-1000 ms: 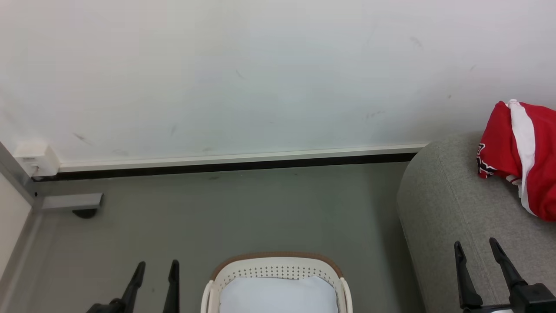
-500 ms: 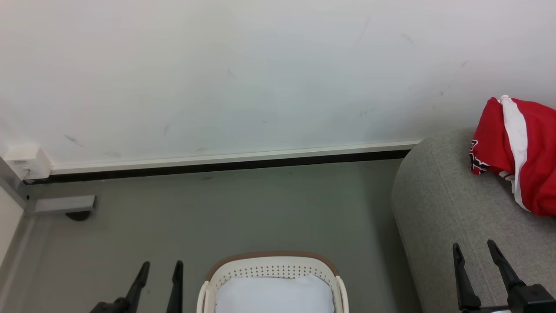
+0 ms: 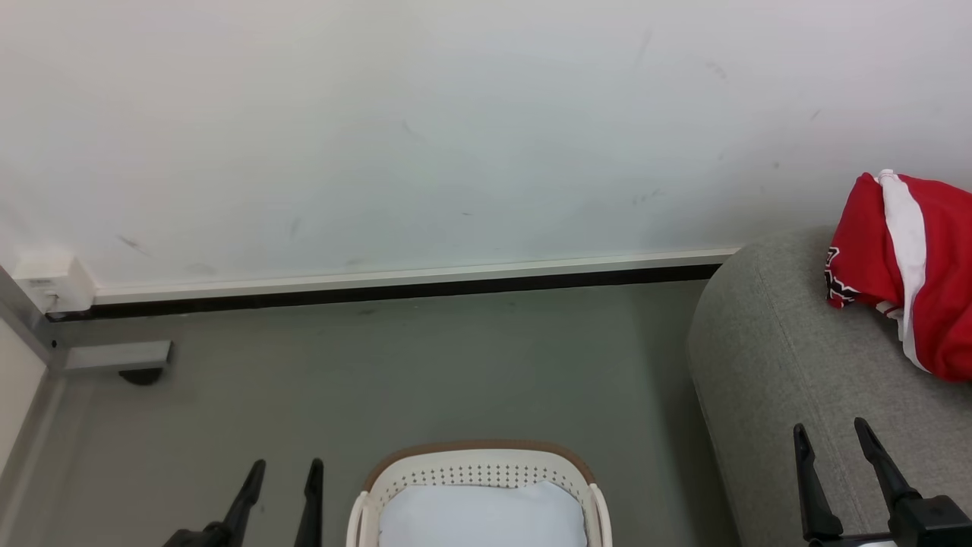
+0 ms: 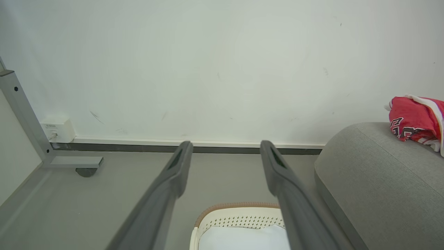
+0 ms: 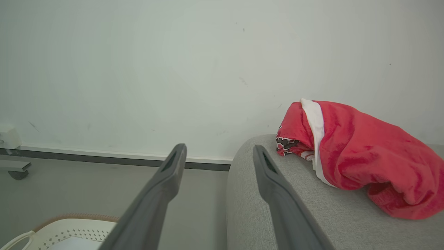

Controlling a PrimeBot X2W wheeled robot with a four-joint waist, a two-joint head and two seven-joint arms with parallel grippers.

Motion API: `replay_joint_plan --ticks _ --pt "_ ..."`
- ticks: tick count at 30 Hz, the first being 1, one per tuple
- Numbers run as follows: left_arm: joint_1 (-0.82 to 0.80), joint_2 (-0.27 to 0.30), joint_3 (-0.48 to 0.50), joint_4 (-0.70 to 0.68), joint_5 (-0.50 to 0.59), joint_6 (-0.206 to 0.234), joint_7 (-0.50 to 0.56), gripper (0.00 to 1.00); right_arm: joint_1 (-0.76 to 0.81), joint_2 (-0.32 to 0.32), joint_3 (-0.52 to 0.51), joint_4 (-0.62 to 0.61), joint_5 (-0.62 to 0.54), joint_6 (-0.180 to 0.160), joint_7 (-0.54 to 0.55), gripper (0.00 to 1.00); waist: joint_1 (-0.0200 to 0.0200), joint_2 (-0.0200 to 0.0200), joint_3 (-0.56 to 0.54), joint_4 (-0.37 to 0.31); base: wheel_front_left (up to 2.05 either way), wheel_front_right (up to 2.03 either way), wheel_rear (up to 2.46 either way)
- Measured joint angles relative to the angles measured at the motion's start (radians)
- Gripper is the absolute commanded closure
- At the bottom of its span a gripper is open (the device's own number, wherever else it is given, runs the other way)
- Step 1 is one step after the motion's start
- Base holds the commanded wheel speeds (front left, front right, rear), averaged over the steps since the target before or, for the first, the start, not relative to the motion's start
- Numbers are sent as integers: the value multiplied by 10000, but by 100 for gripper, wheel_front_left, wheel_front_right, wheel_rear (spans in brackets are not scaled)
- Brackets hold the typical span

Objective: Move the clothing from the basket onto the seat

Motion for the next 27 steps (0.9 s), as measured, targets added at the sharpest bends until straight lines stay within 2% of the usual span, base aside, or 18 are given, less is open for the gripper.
replay_joint_plan --ticks 8,9,16,27 --pt "2 -35 109 29 27 -31 0 0 -2 2 35 2 15 0 0 0 1 0 -17 13 0 0 0" --pt "7 -36 100 69 27 -31 0 100 1 4 35 15 15 0 0 100 1 0 -20 12 0 0 0" --pt "247 -125 61 654 -48 -29 86 100 273 173 31 594 113 0 98 100 1 0 -20 19 0 0 0" --pt "127 -127 219 671 -2150 -31 625 100 252 167 -56 531 2357 0 623 100 1 0 -11 60 0 0 0"
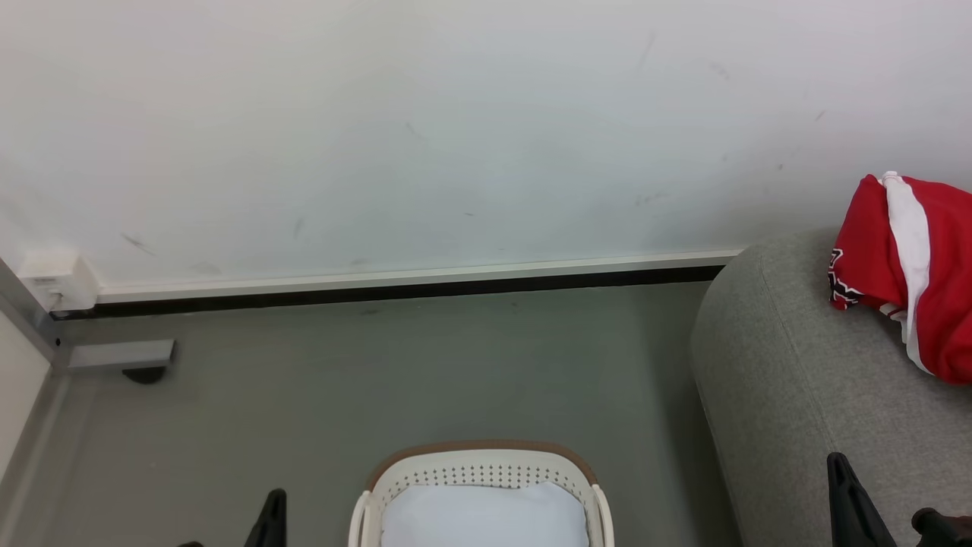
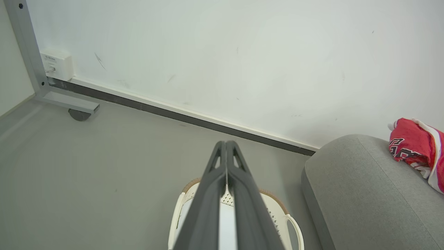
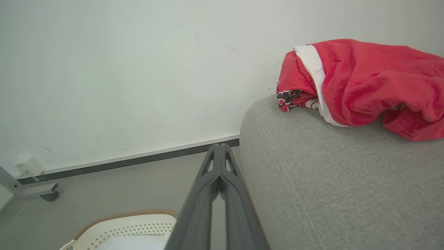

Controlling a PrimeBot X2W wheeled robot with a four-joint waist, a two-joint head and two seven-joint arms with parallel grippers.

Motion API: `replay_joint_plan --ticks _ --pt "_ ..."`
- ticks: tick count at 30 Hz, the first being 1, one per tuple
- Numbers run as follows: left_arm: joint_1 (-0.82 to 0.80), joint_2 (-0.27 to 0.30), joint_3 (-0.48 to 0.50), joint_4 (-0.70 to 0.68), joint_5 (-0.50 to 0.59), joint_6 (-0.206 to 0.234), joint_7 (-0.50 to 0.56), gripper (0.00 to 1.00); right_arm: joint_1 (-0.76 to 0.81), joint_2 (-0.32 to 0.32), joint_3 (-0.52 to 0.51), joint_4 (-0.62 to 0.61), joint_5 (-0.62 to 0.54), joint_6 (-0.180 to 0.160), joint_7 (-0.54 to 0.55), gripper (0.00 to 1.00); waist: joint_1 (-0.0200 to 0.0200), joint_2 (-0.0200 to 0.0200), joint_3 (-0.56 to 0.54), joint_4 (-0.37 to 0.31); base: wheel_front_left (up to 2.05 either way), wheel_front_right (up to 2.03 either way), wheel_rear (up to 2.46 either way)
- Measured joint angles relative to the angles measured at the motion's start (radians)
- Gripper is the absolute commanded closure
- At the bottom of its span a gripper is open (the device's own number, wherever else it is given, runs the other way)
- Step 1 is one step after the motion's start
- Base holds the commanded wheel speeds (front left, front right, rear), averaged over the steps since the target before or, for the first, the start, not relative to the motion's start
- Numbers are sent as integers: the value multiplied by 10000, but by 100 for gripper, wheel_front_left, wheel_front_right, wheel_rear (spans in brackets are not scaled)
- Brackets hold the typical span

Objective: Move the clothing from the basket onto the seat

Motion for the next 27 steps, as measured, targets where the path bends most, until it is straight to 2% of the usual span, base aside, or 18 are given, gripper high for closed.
replay_joint_plan --ticks 17,27 --pt "-368 2 247 -35 -2853 -31 698 100 -148 -10 -82 -194 2986 0 700 100 0 0 13 64 0 0 0" --pt "-532 2 360 -48 -4128 -40 1043 100 -212 -19 -128 -291 4385 0 1032 100 0 0 20 97 0 0 0"
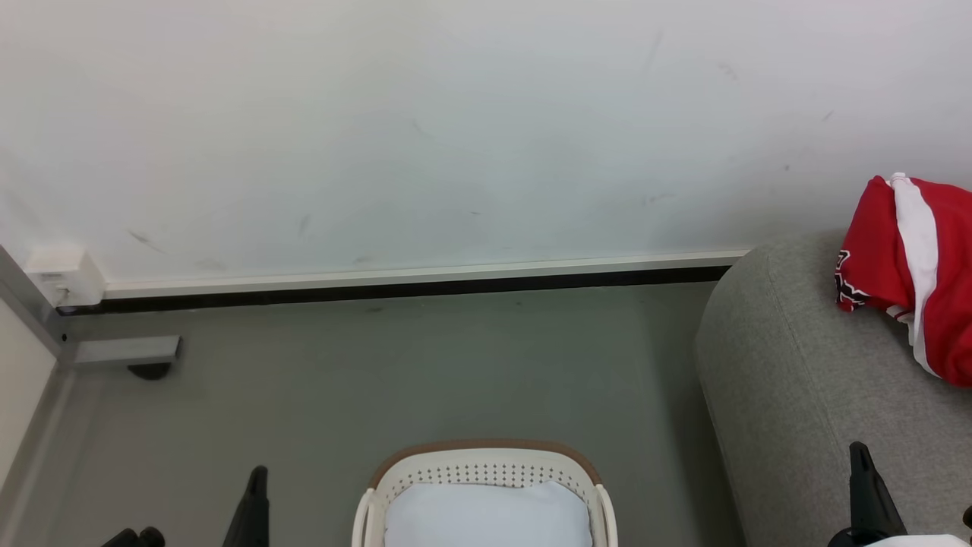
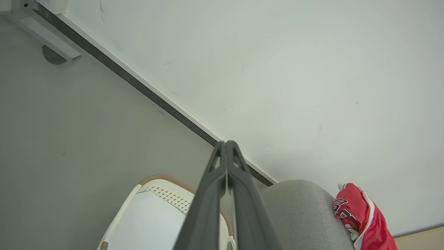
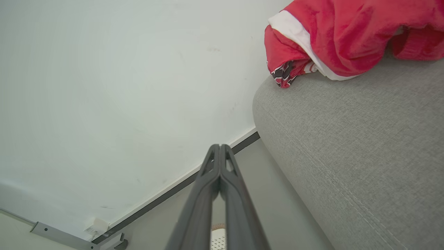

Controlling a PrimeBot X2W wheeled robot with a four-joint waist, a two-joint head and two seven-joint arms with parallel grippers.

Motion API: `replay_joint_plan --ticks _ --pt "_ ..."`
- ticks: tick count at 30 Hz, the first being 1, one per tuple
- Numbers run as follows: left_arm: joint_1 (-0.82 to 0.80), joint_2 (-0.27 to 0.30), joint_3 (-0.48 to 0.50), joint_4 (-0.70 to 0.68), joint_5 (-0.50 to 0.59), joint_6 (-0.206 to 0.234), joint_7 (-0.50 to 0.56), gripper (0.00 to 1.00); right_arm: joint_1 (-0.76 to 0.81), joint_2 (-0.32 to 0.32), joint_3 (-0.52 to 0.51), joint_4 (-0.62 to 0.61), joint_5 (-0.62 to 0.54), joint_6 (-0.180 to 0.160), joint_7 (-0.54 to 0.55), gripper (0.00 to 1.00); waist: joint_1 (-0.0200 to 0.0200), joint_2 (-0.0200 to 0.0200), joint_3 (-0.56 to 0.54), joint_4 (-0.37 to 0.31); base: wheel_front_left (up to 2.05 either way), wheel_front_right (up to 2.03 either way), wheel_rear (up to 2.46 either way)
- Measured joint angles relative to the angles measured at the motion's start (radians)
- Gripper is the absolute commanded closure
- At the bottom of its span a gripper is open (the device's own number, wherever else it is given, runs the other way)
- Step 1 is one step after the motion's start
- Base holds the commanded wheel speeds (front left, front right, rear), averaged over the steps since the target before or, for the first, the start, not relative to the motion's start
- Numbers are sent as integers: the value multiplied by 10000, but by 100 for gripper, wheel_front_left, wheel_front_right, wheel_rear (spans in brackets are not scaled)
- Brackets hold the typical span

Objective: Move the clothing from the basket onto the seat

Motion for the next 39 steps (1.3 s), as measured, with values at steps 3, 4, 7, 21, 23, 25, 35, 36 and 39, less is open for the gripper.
replay_joint_plan --ticks 3,4,7,21,23,25,35,36,39 --pt "-38 0 42 -2 -407 0 90 100 -12 -8 -15 -25 391 0 100 100 0 0 2 11 0 0 0" --pt "-61 0 61 -4 -560 0 117 100 -25 -8 -21 -33 552 0 128 100 0 0 3 15 0 0 0" --pt "-97 2 98 -8 -899 -2 221 100 -73 -12 -38 -59 957 0 230 100 0 0 5 26 0 0 0" --pt "-324 6 234 -23 -2554 -4 660 100 -200 -27 -117 -140 2752 0 667 100 0 0 15 78 0 0 0" --pt "-372 6 251 -27 -2788 -4 708 100 -204 -29 -125 -159 2951 0 715 100 0 0 17 85 0 0 0" --pt "-403 8 270 -31 -3049 -6 782 100 -213 -31 -136 -176 3229 0 798 100 0 0 18 92 0 0 0" --pt "-519 12 368 -40 -4027 -13 1024 100 -330 -46 -180 -245 4295 0 1035 100 0 0 26 130 0 0 0" --pt "-539 12 378 -40 -4167 -13 1057 100 -338 -50 -186 -251 4418 0 1078 100 0 0 27 134 0 0 0" --pt "-585 13 405 -44 -4414 -15 1141 100 -362 -52 -198 -276 4696 0 1156 100 0 0 29 144 0 0 0"
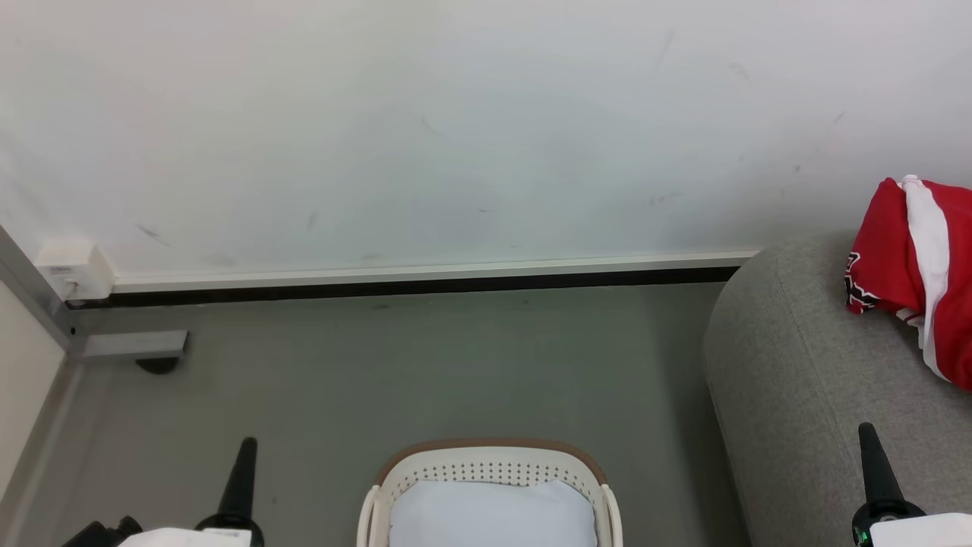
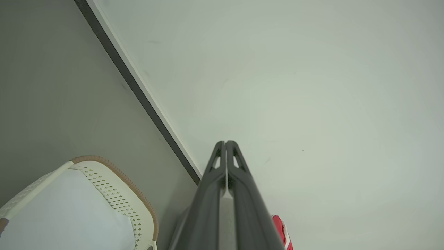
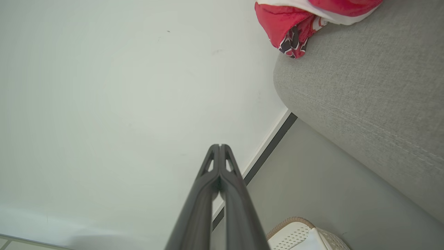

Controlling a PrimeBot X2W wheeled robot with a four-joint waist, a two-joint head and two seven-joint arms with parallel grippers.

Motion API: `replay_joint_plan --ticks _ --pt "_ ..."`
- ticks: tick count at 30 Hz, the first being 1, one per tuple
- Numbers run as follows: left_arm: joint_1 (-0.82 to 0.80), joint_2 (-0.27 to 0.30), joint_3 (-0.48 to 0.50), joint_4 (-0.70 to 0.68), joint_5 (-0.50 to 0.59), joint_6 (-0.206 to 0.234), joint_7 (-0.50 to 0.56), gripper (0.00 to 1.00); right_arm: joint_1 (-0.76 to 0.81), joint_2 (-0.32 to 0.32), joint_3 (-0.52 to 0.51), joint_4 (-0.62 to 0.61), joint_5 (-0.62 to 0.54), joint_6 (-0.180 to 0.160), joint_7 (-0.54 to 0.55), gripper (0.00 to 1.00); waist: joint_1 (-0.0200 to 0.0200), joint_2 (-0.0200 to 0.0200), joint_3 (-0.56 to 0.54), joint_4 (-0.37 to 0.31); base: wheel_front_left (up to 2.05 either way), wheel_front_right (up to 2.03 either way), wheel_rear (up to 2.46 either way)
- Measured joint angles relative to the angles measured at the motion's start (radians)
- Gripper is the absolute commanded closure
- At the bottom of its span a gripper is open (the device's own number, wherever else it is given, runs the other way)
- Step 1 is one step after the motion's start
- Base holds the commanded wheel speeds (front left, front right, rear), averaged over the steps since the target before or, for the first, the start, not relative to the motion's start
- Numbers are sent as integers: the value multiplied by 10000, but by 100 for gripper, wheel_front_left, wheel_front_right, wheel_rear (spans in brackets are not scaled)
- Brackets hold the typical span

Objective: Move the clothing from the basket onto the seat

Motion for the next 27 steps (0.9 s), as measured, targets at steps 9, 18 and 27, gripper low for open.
replay_joint_plan --ticks 9,18,27 --pt "-98 4 79 -10 -934 -2 221 100 -40 -13 -36 -61 995 0 221 100 0 0 8 38 0 0 0" --pt "-217 6 140 -17 -1707 -19 420 100 -99 -27 -67 -105 1797 -2 439 100 0 0 15 70 0 0 0" --pt "-308 12 198 -25 -2397 -31 610 100 -161 -38 -92 -134 2510 -2 579 100 0 0 22 104 0 0 0"
